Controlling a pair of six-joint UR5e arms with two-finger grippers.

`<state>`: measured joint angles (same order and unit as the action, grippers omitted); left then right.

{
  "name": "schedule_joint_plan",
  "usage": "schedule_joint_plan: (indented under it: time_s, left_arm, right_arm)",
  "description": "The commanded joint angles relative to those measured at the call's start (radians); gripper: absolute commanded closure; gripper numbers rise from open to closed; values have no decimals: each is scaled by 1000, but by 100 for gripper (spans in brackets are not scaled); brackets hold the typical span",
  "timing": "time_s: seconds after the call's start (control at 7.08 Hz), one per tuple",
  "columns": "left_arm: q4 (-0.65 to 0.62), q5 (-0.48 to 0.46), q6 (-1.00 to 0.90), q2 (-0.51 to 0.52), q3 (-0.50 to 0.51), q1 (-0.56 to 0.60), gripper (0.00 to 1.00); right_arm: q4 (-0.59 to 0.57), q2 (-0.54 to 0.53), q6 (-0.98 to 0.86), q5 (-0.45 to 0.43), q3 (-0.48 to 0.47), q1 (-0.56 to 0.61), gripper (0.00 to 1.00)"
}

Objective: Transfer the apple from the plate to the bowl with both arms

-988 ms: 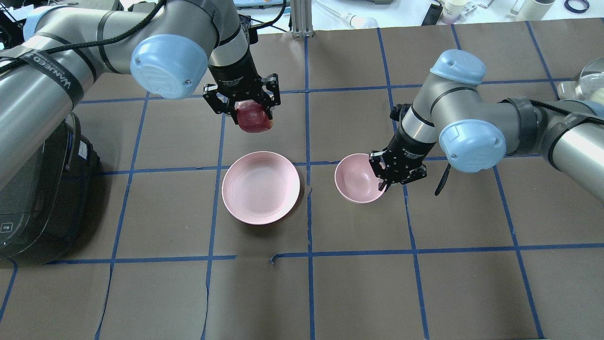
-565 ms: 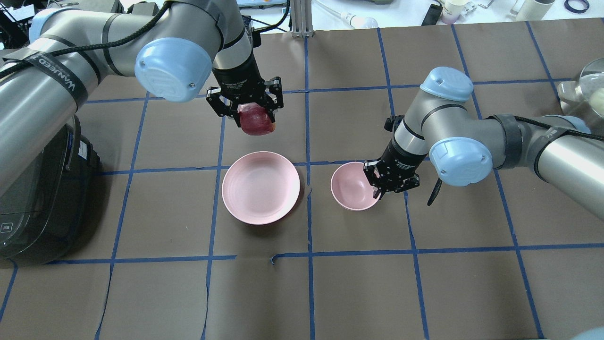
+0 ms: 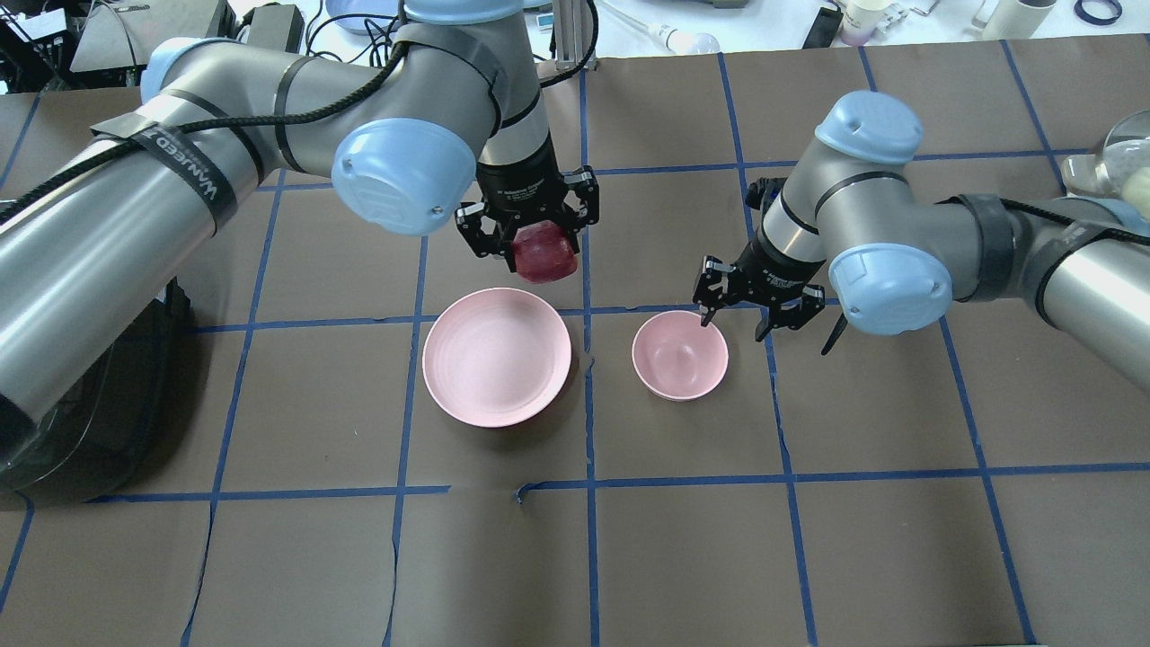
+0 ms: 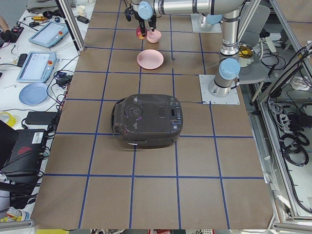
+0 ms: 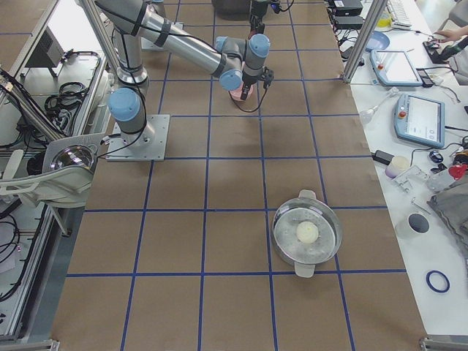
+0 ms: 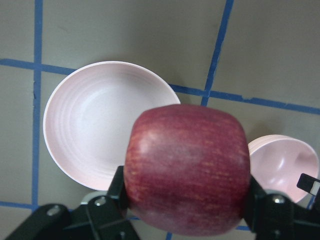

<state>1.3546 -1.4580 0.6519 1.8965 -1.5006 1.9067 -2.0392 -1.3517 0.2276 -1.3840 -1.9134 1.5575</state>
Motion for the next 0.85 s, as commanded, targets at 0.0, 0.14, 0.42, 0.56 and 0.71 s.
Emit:
schedule_joint_plan:
  time_s: [0.0, 0.14, 0.42, 0.56, 0.71]
  left_arm:
    - [-81, 88, 284, 41, -25, 99, 100]
    - [-209, 102, 401, 71, -68, 139, 100]
    - [-325, 100, 445, 134, -119, 181, 100]
    - [-322, 100, 453, 151, -119, 184, 100]
    - [-327, 97, 457, 160, -119, 186, 85]
  right_arm:
    - [109, -9, -60, -136, 115, -95, 0]
    - [132, -10, -186, -159, 123, -176, 0]
    - [209, -43, -237, -179, 169, -211, 0]
    - [268, -53, -237, -178, 215, -212, 0]
    - [333, -53, -223, -168, 262, -212, 0]
